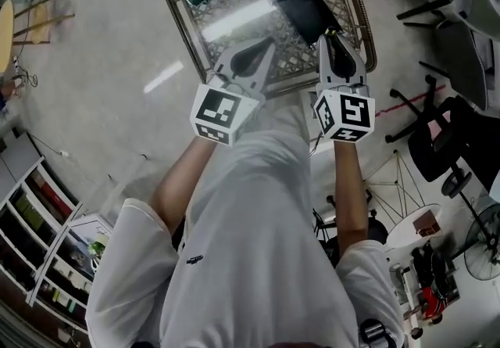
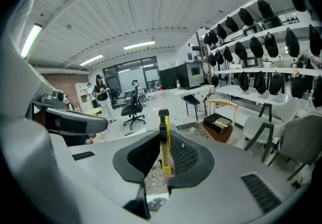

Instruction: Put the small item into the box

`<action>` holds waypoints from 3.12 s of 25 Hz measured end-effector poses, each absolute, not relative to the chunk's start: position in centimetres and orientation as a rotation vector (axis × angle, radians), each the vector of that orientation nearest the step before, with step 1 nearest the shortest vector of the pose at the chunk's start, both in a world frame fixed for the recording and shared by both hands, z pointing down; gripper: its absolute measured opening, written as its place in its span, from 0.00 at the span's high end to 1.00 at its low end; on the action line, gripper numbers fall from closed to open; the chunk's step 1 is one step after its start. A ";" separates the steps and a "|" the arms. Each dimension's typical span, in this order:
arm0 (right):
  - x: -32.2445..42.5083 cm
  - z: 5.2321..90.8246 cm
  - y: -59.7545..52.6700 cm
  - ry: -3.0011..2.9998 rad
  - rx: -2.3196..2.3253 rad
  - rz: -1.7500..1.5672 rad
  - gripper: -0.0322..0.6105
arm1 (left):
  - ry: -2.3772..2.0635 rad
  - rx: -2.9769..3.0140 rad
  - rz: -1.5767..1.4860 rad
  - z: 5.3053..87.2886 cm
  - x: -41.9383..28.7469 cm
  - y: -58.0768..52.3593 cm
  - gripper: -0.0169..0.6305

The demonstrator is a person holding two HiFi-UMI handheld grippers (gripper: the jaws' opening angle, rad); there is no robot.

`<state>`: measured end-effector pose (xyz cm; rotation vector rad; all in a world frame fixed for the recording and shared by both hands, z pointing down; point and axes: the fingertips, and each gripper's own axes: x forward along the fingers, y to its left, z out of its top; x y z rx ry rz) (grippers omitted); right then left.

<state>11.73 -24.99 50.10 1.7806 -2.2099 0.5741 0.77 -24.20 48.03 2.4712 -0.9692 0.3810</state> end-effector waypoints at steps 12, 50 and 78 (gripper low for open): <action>12.6 57.2 -27.6 -2.201 1.645 0.592 0.87 | -0.967 2.415 0.421 53.4 2.9 -25.9 0.97; 13.1 75.4 -29.7 -2.023 1.147 0.666 0.87 | -0.946 2.366 0.525 60.2 5.1 -26.0 0.97; 12.3 72.6 -28.8 -2.052 1.145 0.653 0.87 | -0.982 2.367 0.498 59.2 3.3 -25.8 0.97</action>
